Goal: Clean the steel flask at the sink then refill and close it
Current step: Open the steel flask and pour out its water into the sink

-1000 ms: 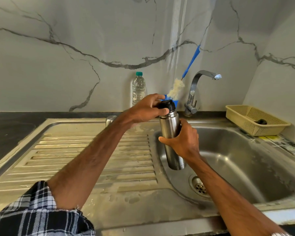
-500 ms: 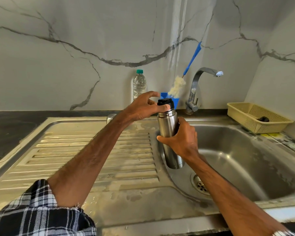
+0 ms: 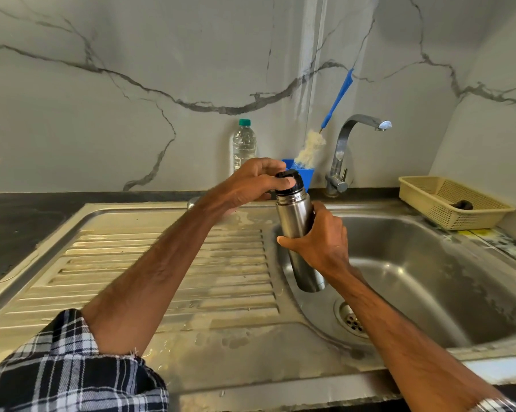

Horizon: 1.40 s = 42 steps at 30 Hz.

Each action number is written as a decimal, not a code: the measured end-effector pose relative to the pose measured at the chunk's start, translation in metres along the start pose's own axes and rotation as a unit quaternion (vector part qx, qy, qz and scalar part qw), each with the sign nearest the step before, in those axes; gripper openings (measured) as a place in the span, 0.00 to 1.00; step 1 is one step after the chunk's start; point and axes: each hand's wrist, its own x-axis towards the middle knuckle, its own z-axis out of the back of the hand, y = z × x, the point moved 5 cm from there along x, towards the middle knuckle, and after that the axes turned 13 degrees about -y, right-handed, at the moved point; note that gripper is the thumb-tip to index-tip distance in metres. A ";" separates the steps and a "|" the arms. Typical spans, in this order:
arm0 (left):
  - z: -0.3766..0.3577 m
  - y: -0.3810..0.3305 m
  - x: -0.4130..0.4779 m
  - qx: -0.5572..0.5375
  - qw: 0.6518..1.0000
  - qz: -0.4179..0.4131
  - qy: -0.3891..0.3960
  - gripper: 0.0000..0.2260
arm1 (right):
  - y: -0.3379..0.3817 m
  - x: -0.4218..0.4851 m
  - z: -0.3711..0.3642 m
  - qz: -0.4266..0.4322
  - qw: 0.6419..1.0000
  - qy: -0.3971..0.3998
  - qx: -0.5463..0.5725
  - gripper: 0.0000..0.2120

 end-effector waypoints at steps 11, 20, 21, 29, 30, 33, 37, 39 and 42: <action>0.019 -0.006 0.006 0.049 0.981 -0.072 -0.172 0.23 | -0.001 -0.001 0.000 -0.002 1.000 0.008 -0.003 0.38; 0.041 0.039 0.007 0.230 0.954 -0.008 -0.194 0.16 | -0.004 0.001 -0.001 -0.032 0.999 0.020 -0.018 0.41; 0.042 0.046 0.008 0.252 0.948 -0.001 -0.192 0.16 | -0.005 0.001 -0.002 -0.033 0.999 0.021 -0.019 0.41; 0.052 0.087 0.012 0.340 0.920 0.019 -0.194 0.21 | -0.005 0.000 -0.004 -0.030 0.999 0.029 -0.022 0.42; 0.051 0.089 0.011 0.340 0.919 0.012 -0.198 0.21 | -0.005 0.000 -0.004 -0.030 0.999 0.030 -0.023 0.42; 0.050 0.095 0.011 0.331 0.919 -0.001 -0.215 0.23 | -0.004 0.000 -0.005 -0.032 0.998 0.037 -0.024 0.41; 0.049 0.102 0.011 0.342 0.912 -0.019 -0.226 0.22 | -0.003 0.000 -0.005 -0.034 0.998 0.040 -0.025 0.41; 0.050 0.105 0.010 0.340 0.911 -0.022 -0.233 0.22 | -0.003 -0.001 -0.005 -0.036 0.998 0.042 -0.024 0.41; 0.051 0.107 0.008 0.340 0.910 -0.024 -0.236 0.22 | -0.003 -0.002 -0.006 -0.038 0.998 0.046 -0.022 0.41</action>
